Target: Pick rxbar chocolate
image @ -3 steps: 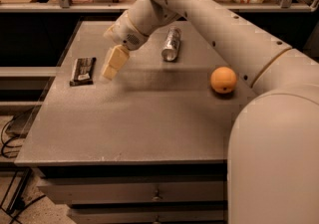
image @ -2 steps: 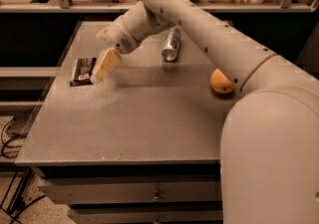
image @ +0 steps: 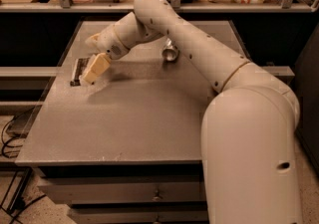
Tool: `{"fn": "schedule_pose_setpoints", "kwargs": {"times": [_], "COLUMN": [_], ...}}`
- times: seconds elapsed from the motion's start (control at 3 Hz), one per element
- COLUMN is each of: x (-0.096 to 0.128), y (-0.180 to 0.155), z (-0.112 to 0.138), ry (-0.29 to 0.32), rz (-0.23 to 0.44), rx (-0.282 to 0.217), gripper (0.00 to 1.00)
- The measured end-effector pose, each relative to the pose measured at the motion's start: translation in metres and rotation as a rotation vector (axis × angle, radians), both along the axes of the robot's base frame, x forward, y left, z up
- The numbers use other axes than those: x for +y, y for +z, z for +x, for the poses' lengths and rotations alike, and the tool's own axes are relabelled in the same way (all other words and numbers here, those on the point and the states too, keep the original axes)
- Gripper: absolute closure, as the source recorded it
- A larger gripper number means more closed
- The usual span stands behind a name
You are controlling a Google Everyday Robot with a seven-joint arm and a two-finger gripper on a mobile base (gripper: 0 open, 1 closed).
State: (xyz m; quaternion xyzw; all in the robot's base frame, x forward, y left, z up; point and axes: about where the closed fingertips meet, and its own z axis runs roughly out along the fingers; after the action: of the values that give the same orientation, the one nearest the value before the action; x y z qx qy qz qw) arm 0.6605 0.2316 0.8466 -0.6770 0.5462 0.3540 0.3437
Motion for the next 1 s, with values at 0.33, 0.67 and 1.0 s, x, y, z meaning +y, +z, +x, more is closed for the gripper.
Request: {"fn": "schedule_pose_setpoints", "kwargs": {"times": [0.33, 0.67, 1.0], "x": [0.018, 0.023, 0.022], "y": [-0.017, -0.028, -0.028], "z": [-0.001, -0.003, -0.003], "ry": [0.039, 0.052, 0.049], "rz": [0.004, -0.002, -0.007], "rx": [0.039, 0.067, 0.070], "gripper": [0.00, 0.19, 0.41]}}
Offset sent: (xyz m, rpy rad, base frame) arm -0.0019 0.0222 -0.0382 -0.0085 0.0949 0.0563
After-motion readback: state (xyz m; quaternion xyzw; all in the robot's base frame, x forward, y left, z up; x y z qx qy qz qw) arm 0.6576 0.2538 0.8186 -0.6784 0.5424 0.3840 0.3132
